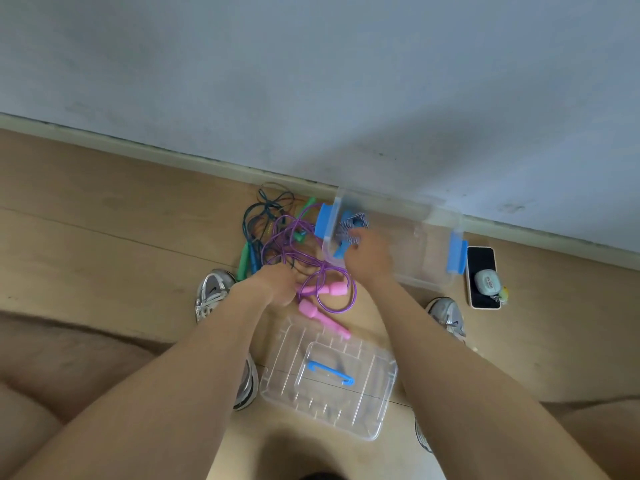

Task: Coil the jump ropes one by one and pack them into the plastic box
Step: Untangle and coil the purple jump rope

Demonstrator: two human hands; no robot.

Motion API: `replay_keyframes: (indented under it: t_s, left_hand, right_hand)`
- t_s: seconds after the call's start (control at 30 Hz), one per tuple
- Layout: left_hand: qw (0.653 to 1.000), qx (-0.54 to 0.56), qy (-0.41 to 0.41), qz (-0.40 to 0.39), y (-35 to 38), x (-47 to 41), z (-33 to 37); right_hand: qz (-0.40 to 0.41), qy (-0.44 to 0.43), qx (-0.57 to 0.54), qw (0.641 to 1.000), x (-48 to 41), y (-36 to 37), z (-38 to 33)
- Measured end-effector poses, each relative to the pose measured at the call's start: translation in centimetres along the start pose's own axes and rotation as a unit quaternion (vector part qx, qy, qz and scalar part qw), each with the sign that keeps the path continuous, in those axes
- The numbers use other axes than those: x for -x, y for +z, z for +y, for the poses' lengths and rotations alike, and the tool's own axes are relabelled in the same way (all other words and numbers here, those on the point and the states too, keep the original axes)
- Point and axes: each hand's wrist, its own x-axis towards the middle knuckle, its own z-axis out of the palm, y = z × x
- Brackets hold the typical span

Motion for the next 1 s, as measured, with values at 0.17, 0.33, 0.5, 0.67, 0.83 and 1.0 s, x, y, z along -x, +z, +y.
replay_keyframes:
  t_s: [0.17, 0.33, 0.5, 0.67, 0.83, 1.0]
  left_hand:
    - [0.999, -0.014, -0.045, 0.003, -0.4, -1.4, -0.6]
    - [0.996, 0.042, -0.084, -0.002, -0.7, -1.2, -2.3]
    - [0.990, 0.101, -0.100, 0.014, -0.4, -1.4, -3.9]
    - [0.980, 0.164, -0.112, 0.025, -0.6, -1.3, -3.7]
    - [0.975, 0.188, -0.099, 0.069, -1.2, -0.8, -3.7]
    - [0.927, 0.334, -0.073, 0.152, -2.7, 1.6, -4.2]
  right_hand:
    - [0.107, -0.181, 0.061, 0.976, 1.4, 2.6, -3.5]
    - [-0.102, -0.178, 0.108, 0.973, 0.7, 5.0, -6.9]
    - [-0.194, -0.120, 0.168, 0.959, -1.0, 6.0, -7.7]
    - [-0.213, -0.094, 0.059, 0.971, -2.0, 5.2, -8.6]
    - [-0.142, -0.088, -0.068, 0.984, -0.8, 4.0, -11.1]
    - [-0.120, -0.091, -0.176, 0.973, 2.7, 1.4, -14.5]
